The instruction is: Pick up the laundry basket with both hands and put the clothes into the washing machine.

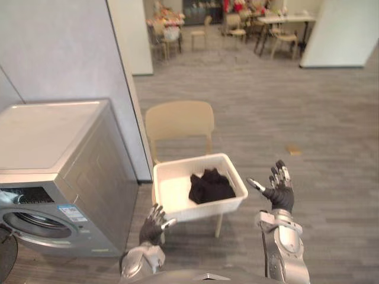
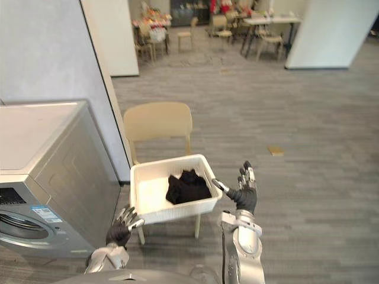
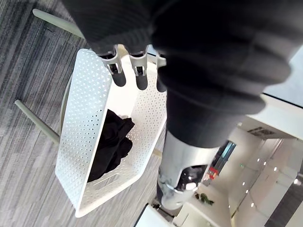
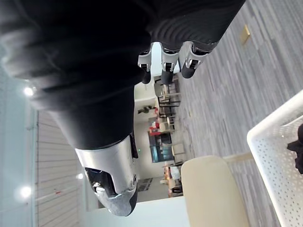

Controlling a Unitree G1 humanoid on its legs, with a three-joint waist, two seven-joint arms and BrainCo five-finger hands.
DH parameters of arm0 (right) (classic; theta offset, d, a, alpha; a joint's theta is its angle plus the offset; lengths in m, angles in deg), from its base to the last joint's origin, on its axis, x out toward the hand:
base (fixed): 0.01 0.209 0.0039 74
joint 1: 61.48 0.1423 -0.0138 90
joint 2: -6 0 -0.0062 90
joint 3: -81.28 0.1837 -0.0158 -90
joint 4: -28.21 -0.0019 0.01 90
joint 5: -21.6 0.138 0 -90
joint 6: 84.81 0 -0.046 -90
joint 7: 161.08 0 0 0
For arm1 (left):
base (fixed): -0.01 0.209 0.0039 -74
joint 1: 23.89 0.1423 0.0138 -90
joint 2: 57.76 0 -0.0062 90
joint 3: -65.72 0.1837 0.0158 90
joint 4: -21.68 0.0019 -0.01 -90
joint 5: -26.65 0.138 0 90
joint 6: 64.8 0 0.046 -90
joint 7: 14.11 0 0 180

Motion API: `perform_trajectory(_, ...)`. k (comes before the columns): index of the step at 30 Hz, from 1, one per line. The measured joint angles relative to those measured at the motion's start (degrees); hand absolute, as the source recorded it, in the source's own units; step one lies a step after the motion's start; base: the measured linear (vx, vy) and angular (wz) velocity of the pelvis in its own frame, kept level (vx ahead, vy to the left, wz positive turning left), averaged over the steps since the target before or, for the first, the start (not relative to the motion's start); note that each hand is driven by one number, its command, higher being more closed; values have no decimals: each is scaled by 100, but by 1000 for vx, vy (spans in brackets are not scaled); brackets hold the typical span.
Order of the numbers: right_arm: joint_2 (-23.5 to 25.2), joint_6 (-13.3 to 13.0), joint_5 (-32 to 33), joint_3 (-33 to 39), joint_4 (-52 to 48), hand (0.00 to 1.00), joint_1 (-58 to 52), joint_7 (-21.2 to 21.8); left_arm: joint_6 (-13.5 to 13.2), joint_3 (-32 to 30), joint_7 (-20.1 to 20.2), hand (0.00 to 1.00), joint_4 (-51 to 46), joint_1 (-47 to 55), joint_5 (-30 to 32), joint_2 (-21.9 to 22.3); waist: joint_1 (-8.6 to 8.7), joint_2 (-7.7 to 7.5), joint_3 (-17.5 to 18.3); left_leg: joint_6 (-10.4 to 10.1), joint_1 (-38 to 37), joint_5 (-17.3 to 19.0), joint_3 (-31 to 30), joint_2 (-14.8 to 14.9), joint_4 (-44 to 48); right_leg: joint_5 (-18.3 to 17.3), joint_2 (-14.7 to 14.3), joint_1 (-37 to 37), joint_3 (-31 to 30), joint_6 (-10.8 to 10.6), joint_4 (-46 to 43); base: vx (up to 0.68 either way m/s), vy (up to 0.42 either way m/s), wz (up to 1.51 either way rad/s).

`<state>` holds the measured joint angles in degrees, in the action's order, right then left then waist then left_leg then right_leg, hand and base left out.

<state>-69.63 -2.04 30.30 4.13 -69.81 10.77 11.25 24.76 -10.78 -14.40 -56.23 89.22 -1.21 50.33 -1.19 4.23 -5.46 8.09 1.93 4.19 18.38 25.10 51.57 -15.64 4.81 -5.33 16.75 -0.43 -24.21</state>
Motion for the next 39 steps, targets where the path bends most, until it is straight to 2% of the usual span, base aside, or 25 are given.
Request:
perform_trajectory(2, -44, 50, -12, 484, 277, 0, 14, -47, 32, 39, 113, 0, 2, -8, 7, 52, 22, 28, -27, -106, 263, 44, 347, 65, 279, 18, 59, -215, 294, 72, 304, 140, -73, 106)
perform_trajectory(5, -195, 373, -196, 982, 571, 0, 129, -140, 55, 12, 197, 0, 41, -6, 122, 6, 23, 36, -70, -483, 644, 578, 706, -319, 254, 44, 166, -397, 532, 78, 610, 131, 13, 60)
perform_trajectory(6, -266, 420, -314, 1109, 714, 0, 291, -186, 60, 14, 204, 0, 59, -13, 123, -22, 17, 32, -76, -655, 716, 683, 741, -542, -235, 94, 277, -430, 692, -6, 650, 132, 58, 19)
perform_trajectory(8, -490, 536, -622, 1283, 976, 0, 558, -307, 63, 32, 260, 0, 215, -105, 123, -20, 19, 34, -71, -815, 680, 594, 851, -912, -1541, 132, 398, -455, 769, -186, 681, 172, 114, 23)
perform_trajectory(9, -721, 592, -857, 1383, 1122, 0, 729, -387, 64, 29, 318, 0, 230, -140, 123, 15, 41, 106, -71, -923, 704, 56, 905, -1102, -2491, 50, 401, -438, 783, -332, 673, 151, 141, 23)
perform_trajectory(10, -817, 608, -931, 1457, 1212, 0, 811, -408, 64, 32, 335, 0, 245, -166, 123, 17, 34, 133, -76, -692, 687, -44, 1024, -1146, -2757, -3, 387, -437, 774, -420, 648, 187, 147, 35)
perform_trajectory(11, -879, 709, -1072, 1566, 1470, 0, 979, -487, 68, 21, 353, 0, 376, -243, 135, -17, 53, -39, -40, -661, 630, -20, 1177, -1349, -2975, 25, 535, -443, 705, -524, 682, 205, 148, 25)
perform_trajectory(13, -1015, 787, -1205, 1583, 1604, 0, 1169, -514, 72, 2, 366, 0, 436, -315, 225, -127, 39, -140, -39, -542, 629, 65, 1185, -1559, -3073, 153, 612, -468, 615, -662, 948, 215, 139, 18)
perform_trajectory(14, -1044, 835, -1503, 1632, 1591, 0, 1214, -486, 101, -5, 376, 0, 437, -335, 247, -157, 44, -182, -37, -421, 789, 211, 1131, -1659, -2956, 186, 713, -479, 659, -708, 1012, 224, 161, 28)
perform_trajectory(16, -1073, 963, -2053, 1764, 1568, 0, 1177, -368, 163, 12, 462, 0, 454, -358, 347, -149, 84, -235, -38, -365, 795, 611, 1119, -1859, -2685, 53, 985, -467, 638, -888, 699, 271, 197, 33)
perform_trajectory(18, -1092, 1078, -2520, 1782, 1566, 0, 1111, -201, 193, 42, 542, 0, 527, -362, 406, -105, 137, -240, -39, -385, 782, 892, 1088, -2031, -2571, 1, 1351, 16, 280, -965, -540, 205, 170, 23)
perform_trajectory(19, -1090, 1144, -2722, 1782, 1569, 0, 1104, -101, 205, 72, 594, 0, 534, -380, 448, -148, 207, -319, -61, -347, 749, 994, 1045, -2151, -2500, 72, 1561, 521, -55, -994, -1558, 215, 172, 28)
perform_trajectory(20, -1091, 1149, -2734, 1782, 1572, 0, 1104, -89, 211, 74, 604, 0, 535, -396, 451, -197, 254, -362, -93, -252, 749, 985, 1029, -2183, -2454, 106, 1619, 778, -218, -1028, -2054, 223, 139, 28)
perform_trajectory(21, -1090, 1149, -2791, 1777, 1580, 0, 1119, -88, 216, 43, 605, 0, 545, -450, 462, -330, 276, -440, -158, -174, 741, 1029, 1002, -2237, -2420, 35, 1662, 1224, -406, -919, -2827, 121, 17, 19)
perform_trajectory(22, -1100, 1148, -2860, 1777, 1579, 0, 1134, -61, 217, 7, 598, 0, 547, -527, 483, -455, 282, -516, -271, -174, 732, 1029, 957, -2253, -2442, -218, 1600, 1611, -388, -619, -3149, 95, -6, 13)
perform_trajectory(23, -1105, 1146, -2894, 1775, 1576, 0, 1130, -34, 217, 5, 593, 0, 553, -562, 499, -501, 282, -526, -317, -186, 737, 1017, 921, -2248, -2466, -335, 1505, 1759, -392, -538, -3081, 69, -39, 25)
perform_trajectory(24, -1113, 1145, -2929, 1767, 1556, 0, 1089, -10, 217, 12, 590, 0, 579, -630, 498, -532, 343, -490, -411, -213, 788, 1001, 806, -2199, -2469, -511, 1253, 1956, -445, -446, -2615, 45, -72, 40)
perform_trajectory(25, -1112, 1146, -2931, 1718, 1514, 0, 997, 8, 213, 12, 573, 0, 651, -731, 498, -529, 402, -459, -500, -245, 884, 982, 701, -2159, -2448, -575, 986, 2159, -713, -389, -2027, 35, -91, 49)
perform_trajectory(26, -1108, 1147, -2930, 1651, 1473, 0, 917, 18, 213, 10, 563, 0, 677, -783, 499, -532, 428, -446, -516, -263, 975, 972, 645, -2129, -2411, -557, 852, 2259, -902, -383, -1729, 20, -132, 55)
perform_trajectory(27, -1046, 1145, -2928, 1485, 1243, 0, 706, 98, 203, -1, 551, 0, 667, -860, 504, -547, 463, -431, -559, -345, 1237, 1004, 520, -2055, -2234, -371, 642, 2436, -1212, -381, -1101, -2, -166, 48)
perform_trajectory(28, -933, 1147, -2927, 1288, 932, 0, 441, 181, 192, -45, 543, 0, 644, -963, 551, -549, 439, -460, -706, -482, 1435, 1100, 454, -1932, -1974, 276, 530, 2465, -1256, -470, -923, -10, -223, 36)
perform_trajectory(30, -767, 1147, -2926, 947, 504, 0, 174, 365, 193, -175, 498, 0, 509, -995, 614, -480, 329, -409, -850, -653, 1678, 1181, 431, -1615, -1746, 327, 349, 2577, -1055, -382, -904, 0, -189, 4)
perform_trajectory(33, -686, 1139, -2927, 581, -15, 0, -139, 569, 165, -238, 417, 0, 28, -1088, 680, -301, 280, -407, -1041, -737, 1912, 1111, 808, -1121, -1648, 357, 271, 2739, -748, -281, -866, 60, -214, 28)
perform_trajectory(35, -710, 1139, -2927, 485, -39, 0, -52, 631, 141, -258, 408, 0, -126, -1170, 680, -236, 210, -392, -1197, -716, 2009, 1037, 868, -1010, -1614, 381, 266, 2789, -627, -246, -843, 5, -98, 32)
perform_trajectory(39, -743, 1117, -2925, 63, -37, 0, 198, 640, 139, -535, 309, 0, -155, -1230, 688, -166, 13, -525, -1445, -696, 2360, 1033, 774, -940, -1432, 399, 252, 3051, -532, -226, -920, -42, -8, 14)
